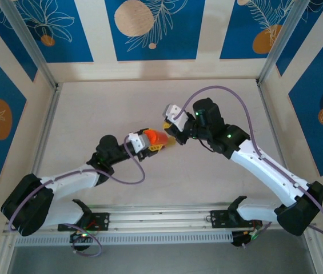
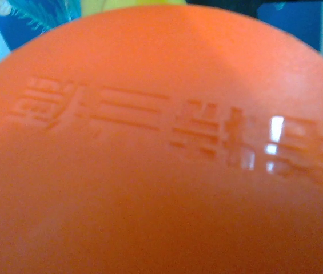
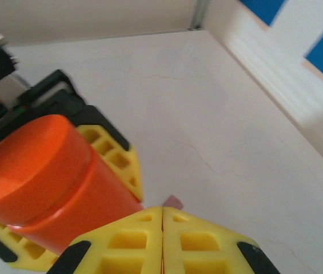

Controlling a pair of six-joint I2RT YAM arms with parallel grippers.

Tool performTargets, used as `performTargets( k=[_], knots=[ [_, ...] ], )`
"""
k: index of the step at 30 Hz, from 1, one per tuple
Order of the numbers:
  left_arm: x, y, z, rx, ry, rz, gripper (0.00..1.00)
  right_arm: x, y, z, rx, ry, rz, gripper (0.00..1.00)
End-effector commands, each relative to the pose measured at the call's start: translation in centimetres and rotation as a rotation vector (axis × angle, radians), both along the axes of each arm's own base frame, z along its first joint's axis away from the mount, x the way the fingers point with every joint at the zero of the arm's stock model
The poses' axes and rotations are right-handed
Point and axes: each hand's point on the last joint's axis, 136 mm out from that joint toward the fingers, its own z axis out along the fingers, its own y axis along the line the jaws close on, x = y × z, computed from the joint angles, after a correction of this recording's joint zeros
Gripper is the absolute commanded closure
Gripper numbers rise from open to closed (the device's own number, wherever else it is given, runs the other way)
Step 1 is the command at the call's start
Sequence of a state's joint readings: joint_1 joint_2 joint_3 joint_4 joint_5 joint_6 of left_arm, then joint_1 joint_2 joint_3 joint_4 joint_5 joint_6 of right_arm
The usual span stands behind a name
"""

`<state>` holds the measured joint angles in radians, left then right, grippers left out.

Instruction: Sort the pills into containers

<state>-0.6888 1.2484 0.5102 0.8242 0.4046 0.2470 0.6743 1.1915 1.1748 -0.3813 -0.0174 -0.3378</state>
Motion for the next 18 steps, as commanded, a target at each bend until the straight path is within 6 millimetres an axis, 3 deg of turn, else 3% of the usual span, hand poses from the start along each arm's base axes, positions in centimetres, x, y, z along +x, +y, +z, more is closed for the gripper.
performTargets(
  k=[1,8,13,18],
  knots=[
    [3.6,0.4,-0.1,0.049,0.032,0.155,1.0,1.9,-2.5,1.3,0.08,0.005,-0.157,0.92],
    [11.6,3.7,-1.6,-0.039,0.204,0.408,1.0,3.1,-4.9,0.2,0.136,0.024,-0.27,0.92],
    [16.5,6.7,-4.9,-0.089,0.355,0.574,1.0,3.7,-5.2,-1.8,0.142,0.047,-0.312,0.92],
    [19.0,8.4,-9.3,-0.006,0.486,0.707,1.0,3.7,-4.4,-3.3,0.176,0.073,-0.281,0.92]
  ],
)
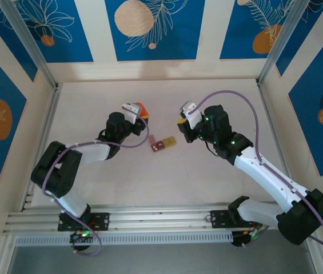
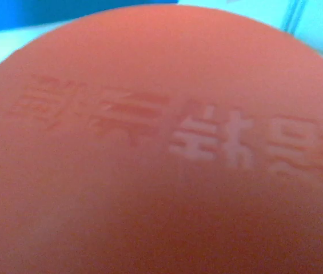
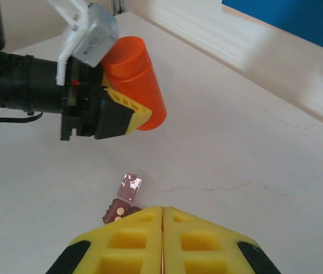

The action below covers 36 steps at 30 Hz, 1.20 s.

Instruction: Sort the pills into containers

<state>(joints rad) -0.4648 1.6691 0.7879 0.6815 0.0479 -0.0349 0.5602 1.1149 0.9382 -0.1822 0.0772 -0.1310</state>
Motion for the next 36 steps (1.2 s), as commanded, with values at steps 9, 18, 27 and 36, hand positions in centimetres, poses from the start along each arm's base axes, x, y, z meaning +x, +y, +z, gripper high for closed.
performTargets(
  k=[9,18,27,36],
  knots=[
    [3.3,3.7,-6.0,0.108,0.233,0.224,1.0,0.4,1.9,-0.5,0.115,0.013,0.051,0.91],
    [3.8,6.1,-8.0,0.111,0.329,0.374,1.0,0.1,2.1,-0.7,0.135,0.006,0.07,0.91],
    [2.5,8.3,-11.3,0.176,0.375,0.472,1.0,-0.1,2.1,-0.3,0.141,-0.004,0.073,0.9],
    [2.3,7.7,-9.3,0.149,0.34,0.428,0.65,0.0,2.0,-0.9,0.13,0.029,0.055,0.76]
  ],
)
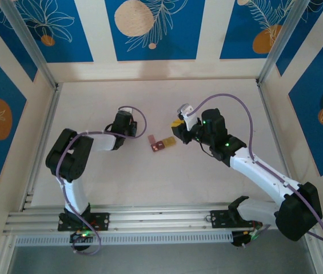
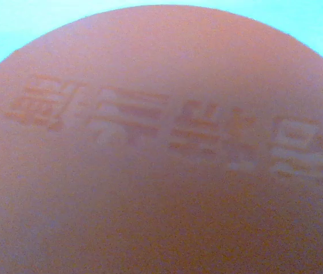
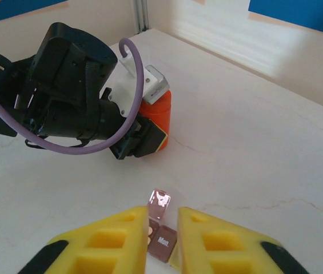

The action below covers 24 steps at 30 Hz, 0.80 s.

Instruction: Sort the pills into containers

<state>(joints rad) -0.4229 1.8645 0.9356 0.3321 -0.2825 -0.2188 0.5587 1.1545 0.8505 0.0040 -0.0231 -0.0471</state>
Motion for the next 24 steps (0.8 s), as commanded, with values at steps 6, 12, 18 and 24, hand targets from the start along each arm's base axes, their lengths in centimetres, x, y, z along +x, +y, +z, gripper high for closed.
performTargets(
  k=[6,12,18,24],
  knots=[
    [-1.2,0.6,4.7,-0.042,-0.075,-0.005,0.55,0.0,0.2,-0.3,-0.009,0.027,-0.009,0.69],
    [-2.2,0.7,7.7,-0.079,-0.127,-0.026,0.4,0.3,0.5,-1.1,-0.019,0.071,-0.015,0.69],
    [-1.5,0.8,7.1,-0.051,-0.156,-0.048,0.41,0.0,1.0,-1.3,-0.014,0.085,0.003,0.69],
    [-2.2,1.9,8.3,-0.058,-0.181,-0.004,0.43,-0.4,0.7,-1.4,-0.036,0.086,-0.002,0.69]
  ],
)
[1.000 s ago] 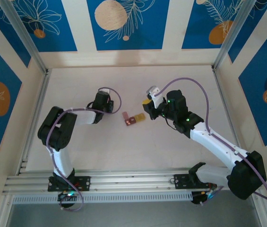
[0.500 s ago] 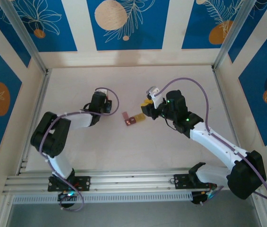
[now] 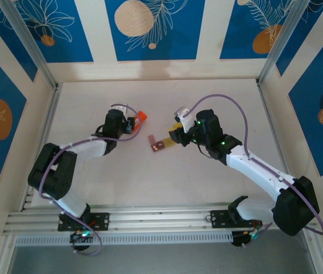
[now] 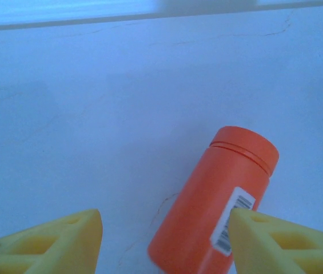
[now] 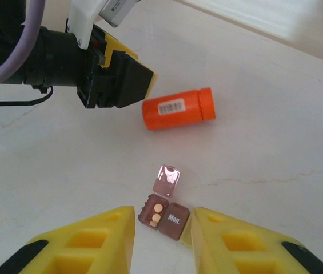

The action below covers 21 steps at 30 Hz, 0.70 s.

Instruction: Sort the pills into containers

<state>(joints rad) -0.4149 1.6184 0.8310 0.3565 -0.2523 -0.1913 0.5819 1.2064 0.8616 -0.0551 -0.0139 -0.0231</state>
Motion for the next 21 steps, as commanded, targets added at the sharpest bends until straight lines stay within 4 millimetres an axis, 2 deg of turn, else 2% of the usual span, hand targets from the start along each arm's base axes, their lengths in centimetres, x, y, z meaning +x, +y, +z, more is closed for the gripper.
performTargets(
  k=[1,6,9,15,21],
  knots=[
    [-0.4,1.4,1.0,0.009,-0.028,0.036,0.43,-0.1,0.0,1.2,0.005,-0.012,-0.007,0.68],
    [-0.9,1.1,1.5,0.04,0.027,-0.004,0.42,0.1,0.1,0.8,-0.001,0.011,-0.014,0.69],
    [-0.8,-0.2,1.7,0.05,0.112,-0.071,0.42,0.5,-0.2,0.6,-0.01,0.03,-0.044,0.69],
    [-0.3,-3.3,-0.9,0.071,0.283,-0.241,0.41,1.6,-1.9,0.1,-0.017,0.11,-0.149,0.66],
    [1.1,-5.7,-3.5,0.089,0.434,-0.331,0.38,1.3,-2.8,0.0,-0.005,0.124,-0.16,0.66]
  ],
)
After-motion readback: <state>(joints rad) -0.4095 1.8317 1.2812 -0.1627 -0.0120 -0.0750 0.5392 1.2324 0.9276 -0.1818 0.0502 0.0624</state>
